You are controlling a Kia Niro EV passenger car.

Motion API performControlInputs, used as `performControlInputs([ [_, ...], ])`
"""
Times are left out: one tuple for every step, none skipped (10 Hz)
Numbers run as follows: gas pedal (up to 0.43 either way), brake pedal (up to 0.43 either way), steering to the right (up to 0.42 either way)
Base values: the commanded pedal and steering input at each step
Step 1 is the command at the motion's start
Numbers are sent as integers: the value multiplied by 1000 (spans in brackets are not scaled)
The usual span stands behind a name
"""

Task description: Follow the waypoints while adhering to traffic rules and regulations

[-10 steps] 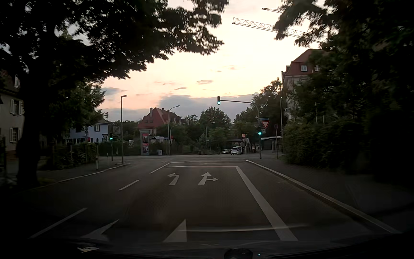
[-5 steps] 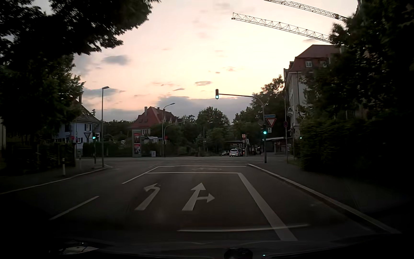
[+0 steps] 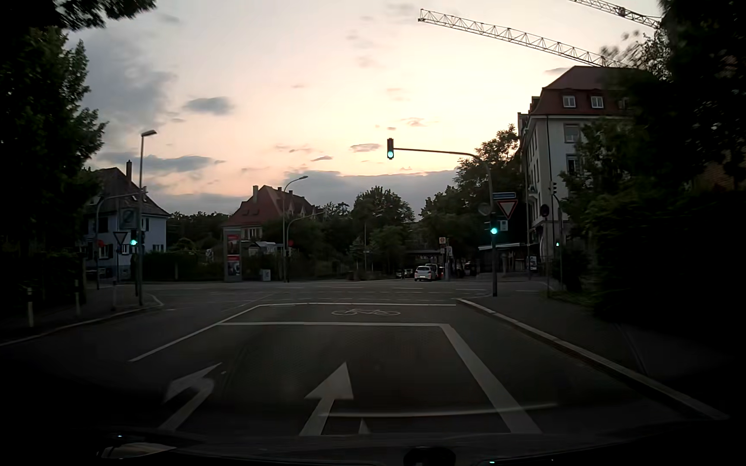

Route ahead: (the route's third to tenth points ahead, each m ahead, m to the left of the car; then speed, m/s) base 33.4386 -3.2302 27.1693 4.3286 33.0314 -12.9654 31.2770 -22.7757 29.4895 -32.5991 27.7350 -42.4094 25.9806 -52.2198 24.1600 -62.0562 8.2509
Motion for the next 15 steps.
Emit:
performControlInputs([
  [0, 146, -1],
  [0, 165, -1],
  [0, 177, -2],
  [0, 183, -1],
  [0, 189, -1],
  [0, 195, -1],
  [0, 195, -1],
  [0, 207, -1],
  [0, 207, -1],
  [0, 207, -1],
  [0, 213, -1],
  [0, 213, -1],
  [0, 213, 0],
  [0, 213, 0],
  [0, 220, -1],
])
